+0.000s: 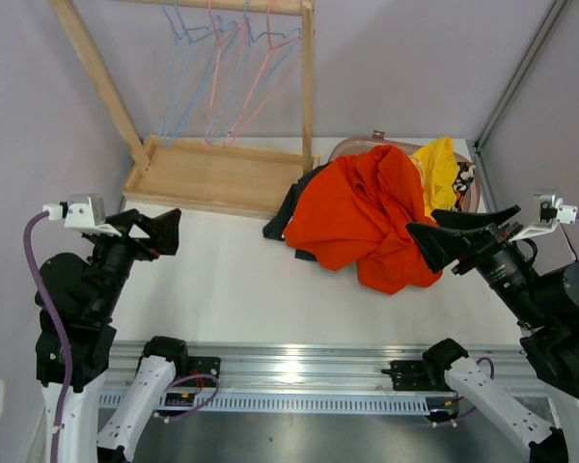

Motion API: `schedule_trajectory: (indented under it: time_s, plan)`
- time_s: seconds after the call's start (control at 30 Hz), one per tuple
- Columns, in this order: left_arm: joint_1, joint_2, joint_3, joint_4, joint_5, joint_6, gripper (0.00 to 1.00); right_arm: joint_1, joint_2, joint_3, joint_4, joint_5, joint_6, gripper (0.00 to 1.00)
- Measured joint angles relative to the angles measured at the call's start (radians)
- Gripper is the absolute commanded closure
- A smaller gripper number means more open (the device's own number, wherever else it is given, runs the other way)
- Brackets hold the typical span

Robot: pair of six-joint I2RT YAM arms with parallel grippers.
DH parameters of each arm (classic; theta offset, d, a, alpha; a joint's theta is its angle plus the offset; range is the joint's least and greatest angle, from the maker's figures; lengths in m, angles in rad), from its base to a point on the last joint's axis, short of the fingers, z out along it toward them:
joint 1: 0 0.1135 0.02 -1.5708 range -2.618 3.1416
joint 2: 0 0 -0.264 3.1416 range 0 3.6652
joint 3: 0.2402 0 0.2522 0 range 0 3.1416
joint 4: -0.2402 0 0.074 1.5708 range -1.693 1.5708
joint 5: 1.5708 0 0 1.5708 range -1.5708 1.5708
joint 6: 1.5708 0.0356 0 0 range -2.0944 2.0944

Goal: Remove the shorts from the hanger

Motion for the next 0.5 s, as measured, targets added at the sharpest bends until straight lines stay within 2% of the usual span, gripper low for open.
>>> schedule_trajectory:
  time_s: [0.5]
  plan:
    - [-0.001,0.002,0.0,-0.012,-0.084,0.014,0.01,0.0,-0.002,-0.041,0.01,0.056,-0.082,0.01]
